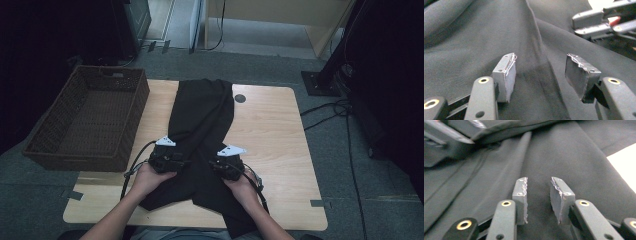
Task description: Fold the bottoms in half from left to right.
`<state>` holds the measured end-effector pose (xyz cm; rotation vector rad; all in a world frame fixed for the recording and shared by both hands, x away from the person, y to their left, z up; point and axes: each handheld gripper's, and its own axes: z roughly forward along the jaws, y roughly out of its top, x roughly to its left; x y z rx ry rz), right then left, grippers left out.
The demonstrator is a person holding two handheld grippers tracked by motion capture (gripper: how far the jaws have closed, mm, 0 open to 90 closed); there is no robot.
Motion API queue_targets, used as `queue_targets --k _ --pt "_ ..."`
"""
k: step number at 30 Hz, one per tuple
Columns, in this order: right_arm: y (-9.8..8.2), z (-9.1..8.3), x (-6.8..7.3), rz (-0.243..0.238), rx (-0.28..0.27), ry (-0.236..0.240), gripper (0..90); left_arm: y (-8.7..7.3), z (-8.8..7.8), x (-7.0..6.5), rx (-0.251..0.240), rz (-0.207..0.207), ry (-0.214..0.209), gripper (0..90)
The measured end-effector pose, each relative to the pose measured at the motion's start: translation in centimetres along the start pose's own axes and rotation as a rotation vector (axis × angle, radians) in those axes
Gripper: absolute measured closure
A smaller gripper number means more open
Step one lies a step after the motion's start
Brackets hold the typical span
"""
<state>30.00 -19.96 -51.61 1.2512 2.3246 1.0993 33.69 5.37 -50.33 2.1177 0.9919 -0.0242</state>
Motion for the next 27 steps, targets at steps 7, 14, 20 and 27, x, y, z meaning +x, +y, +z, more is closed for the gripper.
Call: queue_targets --k 7,14,20,27 --pt "-0.5 0.2 2.5 -0.048 -0.014 0.036 69.5 0.1 0.5 -0.1 0.01 0.046 0.061 60.4" --pt "-0.8 0.0 5.3 -0.037 0.009 0.157 70.8 0.6 0.6 0.5 0.022 0.039 0.071 87.8" --pt "-0.1 -0.8 5.2 -0.04 -0.027 0.146 70.7 2.0 -0.8 -1.0 -0.033 0.054 0.022 89.0" --pt "2.0 -1.6 0.3 0.069 -0.107 0.037 74.2 2.1 1.3 -2.3 0.012 0.084 -0.002 88.8"
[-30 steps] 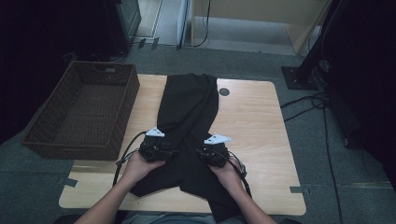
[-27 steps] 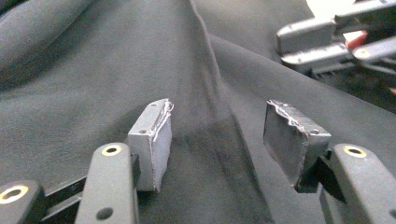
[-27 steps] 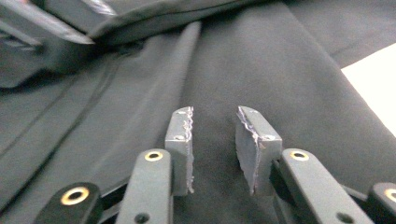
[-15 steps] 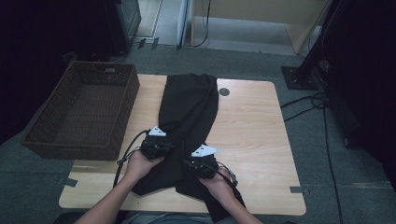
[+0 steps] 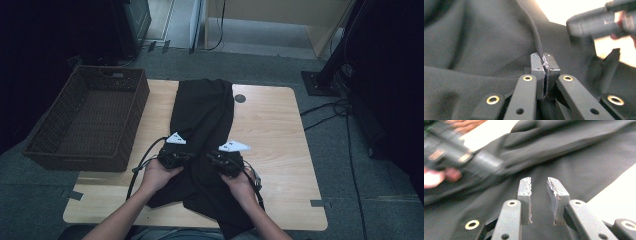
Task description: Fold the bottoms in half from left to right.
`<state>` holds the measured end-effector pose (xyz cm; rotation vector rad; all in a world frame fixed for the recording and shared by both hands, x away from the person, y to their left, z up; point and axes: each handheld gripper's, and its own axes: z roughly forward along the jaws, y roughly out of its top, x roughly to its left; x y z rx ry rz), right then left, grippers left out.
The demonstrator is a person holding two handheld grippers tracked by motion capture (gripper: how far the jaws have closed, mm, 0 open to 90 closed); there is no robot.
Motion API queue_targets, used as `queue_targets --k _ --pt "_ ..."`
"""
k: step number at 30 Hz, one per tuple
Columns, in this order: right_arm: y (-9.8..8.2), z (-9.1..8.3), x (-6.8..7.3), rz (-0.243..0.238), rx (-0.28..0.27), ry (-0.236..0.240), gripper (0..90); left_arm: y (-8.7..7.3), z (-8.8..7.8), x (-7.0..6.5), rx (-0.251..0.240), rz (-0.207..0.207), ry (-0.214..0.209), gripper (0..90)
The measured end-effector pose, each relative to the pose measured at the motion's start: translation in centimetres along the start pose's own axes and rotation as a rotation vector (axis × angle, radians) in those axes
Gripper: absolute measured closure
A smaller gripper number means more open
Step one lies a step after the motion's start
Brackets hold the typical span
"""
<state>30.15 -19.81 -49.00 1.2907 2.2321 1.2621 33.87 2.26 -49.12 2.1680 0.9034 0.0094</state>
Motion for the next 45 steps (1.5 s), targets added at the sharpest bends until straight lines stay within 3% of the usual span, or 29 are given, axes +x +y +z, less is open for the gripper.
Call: queue_targets --k 3,6,13,17,20,28,31,33,35,38,45 --pt "0.5 0.9 -2.3 0.053 0.022 -0.052 78.5 -0.1 0.5 0.2 0.012 -0.012 0.002 88.9" --pt "0.7 2.2 -3.9 0.075 0.033 -0.104 82.2 -0.2 0.6 0.3 0.015 -0.028 0.004 88.7" --pt "1.7 5.0 -5.6 0.083 0.082 -0.152 85.5 -0.3 0.3 0.6 0.005 -0.04 0.011 88.9" --pt "1.8 5.0 -6.0 0.059 0.087 -0.165 88.1 -0.3 -0.2 0.9 -0.018 -0.057 0.011 88.8" --pt "1.6 4.4 -7.0 0.042 0.089 -0.205 88.2 -0.2 -0.5 1.0 -0.022 -0.059 0.011 88.8" --pt "1.1 2.3 -11.6 0.106 0.074 -0.307 90.0 0.1 -1.0 1.2 -0.044 -0.071 0.011 88.2" --pt "1.2 2.1 -12.4 0.149 0.074 -0.33 87.6 0.0 -1.0 1.2 -0.036 -0.08 -0.004 78.9" --pt "1.4 1.8 -12.0 0.171 0.06 -0.295 86.4 0.0 -1.4 1.1 -0.032 -0.077 -0.018 71.5" --pt "1.4 1.3 -10.8 0.15 0.034 -0.257 86.0 -0.1 -1.8 1.0 -0.037 -0.078 -0.025 66.0" --pt "1.0 0.6 -8.2 0.107 0.034 -0.187 83.7 -0.4 -2.8 0.9 -0.031 -0.078 -0.025 59.9" --pt "-1.6 -0.7 -2.7 -0.014 0.063 -0.089 80.1 -2.5 -4.3 0.5 -0.014 -0.099 -0.015 54.0"
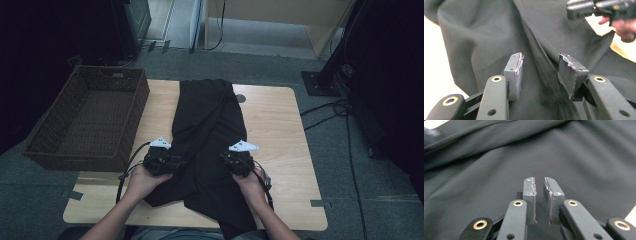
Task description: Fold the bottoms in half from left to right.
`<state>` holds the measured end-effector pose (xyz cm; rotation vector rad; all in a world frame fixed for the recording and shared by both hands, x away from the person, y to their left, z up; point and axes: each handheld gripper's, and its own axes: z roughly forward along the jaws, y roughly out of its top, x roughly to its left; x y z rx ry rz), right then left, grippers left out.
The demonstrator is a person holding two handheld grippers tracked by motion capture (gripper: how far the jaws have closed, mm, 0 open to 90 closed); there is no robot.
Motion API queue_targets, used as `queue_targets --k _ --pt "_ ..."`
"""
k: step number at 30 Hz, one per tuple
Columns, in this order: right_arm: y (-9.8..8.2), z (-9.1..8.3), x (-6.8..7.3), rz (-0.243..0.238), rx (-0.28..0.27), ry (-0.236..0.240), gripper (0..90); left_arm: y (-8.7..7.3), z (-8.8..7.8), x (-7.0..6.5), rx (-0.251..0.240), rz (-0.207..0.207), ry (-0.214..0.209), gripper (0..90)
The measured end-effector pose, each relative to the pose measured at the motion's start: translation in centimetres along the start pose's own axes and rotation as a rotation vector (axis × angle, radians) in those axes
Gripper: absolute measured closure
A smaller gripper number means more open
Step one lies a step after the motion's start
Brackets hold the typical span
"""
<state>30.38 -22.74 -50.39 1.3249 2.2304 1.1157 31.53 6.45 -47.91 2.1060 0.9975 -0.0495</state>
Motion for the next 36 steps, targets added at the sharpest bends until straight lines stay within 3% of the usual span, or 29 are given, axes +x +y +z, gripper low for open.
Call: queue_targets --k 4,8,12,18,24,28,32,36 --pt "-1.0 -0.2 2.4 -0.039 0.021 0.046 78.6 -0.7 0.3 -0.2 0.012 -0.004 0.006 52.8" --pt "-1.6 0.0 3.5 -0.065 0.053 0.059 77.5 -1.2 1.3 0.2 0.023 -0.036 -0.03 54.0" --pt "-1.8 0.5 3.6 -0.076 0.042 0.057 77.3 -1.4 2.3 0.5 0.04 -0.027 -0.019 61.2" --pt "-1.4 1.3 3.3 -0.076 0.017 0.04 80.4 -0.8 3.0 1.5 0.013 0.009 0.031 86.5" --pt "0.0 2.8 2.8 -0.071 0.017 0.031 80.6 0.8 3.6 2.9 0.012 -0.002 0.056 89.1" --pt "1.0 3.9 2.3 -0.063 0.017 0.028 80.7 1.6 3.5 3.8 0.005 -0.04 0.035 89.4" --pt "1.9 5.0 2.0 -0.047 0.004 0.023 80.2 2.7 2.7 4.1 -0.056 -0.085 0.002 89.6" --pt "2.0 5.5 3.1 -0.055 -0.006 0.032 79.0 3.5 1.7 3.6 -0.09 -0.099 -0.043 90.0"
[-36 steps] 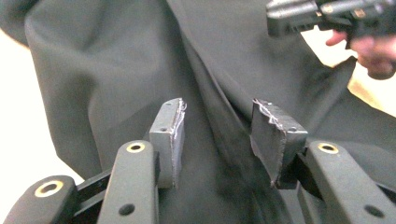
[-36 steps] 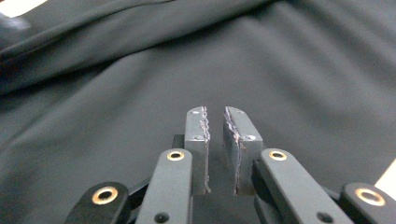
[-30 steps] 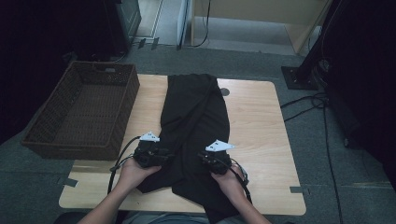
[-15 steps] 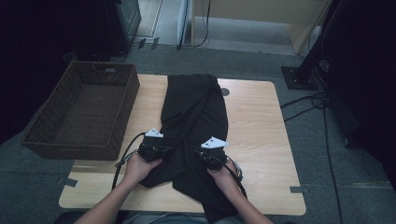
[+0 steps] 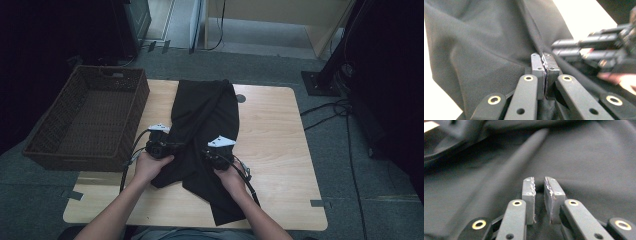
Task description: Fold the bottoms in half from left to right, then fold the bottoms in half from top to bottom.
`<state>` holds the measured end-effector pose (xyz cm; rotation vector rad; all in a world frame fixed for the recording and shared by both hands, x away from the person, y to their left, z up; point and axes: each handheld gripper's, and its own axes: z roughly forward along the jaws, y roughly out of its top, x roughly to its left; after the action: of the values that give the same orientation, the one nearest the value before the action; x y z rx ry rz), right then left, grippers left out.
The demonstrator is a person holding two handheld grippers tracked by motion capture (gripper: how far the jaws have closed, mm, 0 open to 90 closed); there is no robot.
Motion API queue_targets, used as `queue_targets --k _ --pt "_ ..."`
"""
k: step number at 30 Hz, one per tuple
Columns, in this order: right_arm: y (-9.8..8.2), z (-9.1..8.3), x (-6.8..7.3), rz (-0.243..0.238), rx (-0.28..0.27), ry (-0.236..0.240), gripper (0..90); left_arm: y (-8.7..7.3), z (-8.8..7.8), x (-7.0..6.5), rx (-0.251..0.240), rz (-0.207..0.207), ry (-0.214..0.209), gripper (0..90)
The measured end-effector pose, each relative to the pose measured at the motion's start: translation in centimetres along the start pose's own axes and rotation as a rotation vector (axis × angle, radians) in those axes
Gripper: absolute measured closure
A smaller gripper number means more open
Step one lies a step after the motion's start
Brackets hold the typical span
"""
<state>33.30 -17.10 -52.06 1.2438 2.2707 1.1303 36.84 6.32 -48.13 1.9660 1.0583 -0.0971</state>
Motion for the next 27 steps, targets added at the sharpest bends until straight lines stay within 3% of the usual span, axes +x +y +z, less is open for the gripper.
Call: queue_targets --k 5,9,12,14,17,21,27 --pt "-0.6 -0.6 1.9 0.027 0.021 0.098 76.8 1.3 0.1 -2.0 -0.003 0.053 -0.048 90.0" --pt "-1.2 -1.7 1.9 0.079 0.056 0.159 72.6 1.9 1.0 -4.0 -0.008 0.085 -0.094 90.0" --pt "-1.6 -3.0 1.2 0.068 0.05 0.128 72.2 1.7 1.9 -4.6 0.018 0.112 -0.087 89.9" --pt "-1.7 -3.7 0.3 0.067 0.045 0.095 72.0 1.3 2.6 -4.3 0.027 0.087 -0.086 89.8" --pt "-2.1 -3.8 -0.4 0.076 0.07 0.085 71.4 1.0 3.0 -4.4 0.051 0.086 -0.065 85.6" --pt "-2.5 -3.9 -0.3 0.059 0.059 0.082 71.3 0.9 1.5 -4.4 0.023 0.107 -0.057 67.1" --pt "-2.5 -3.6 -0.2 0.037 0.039 0.057 71.7 -0.6 -1.0 -3.7 0.048 0.108 -0.013 48.3"
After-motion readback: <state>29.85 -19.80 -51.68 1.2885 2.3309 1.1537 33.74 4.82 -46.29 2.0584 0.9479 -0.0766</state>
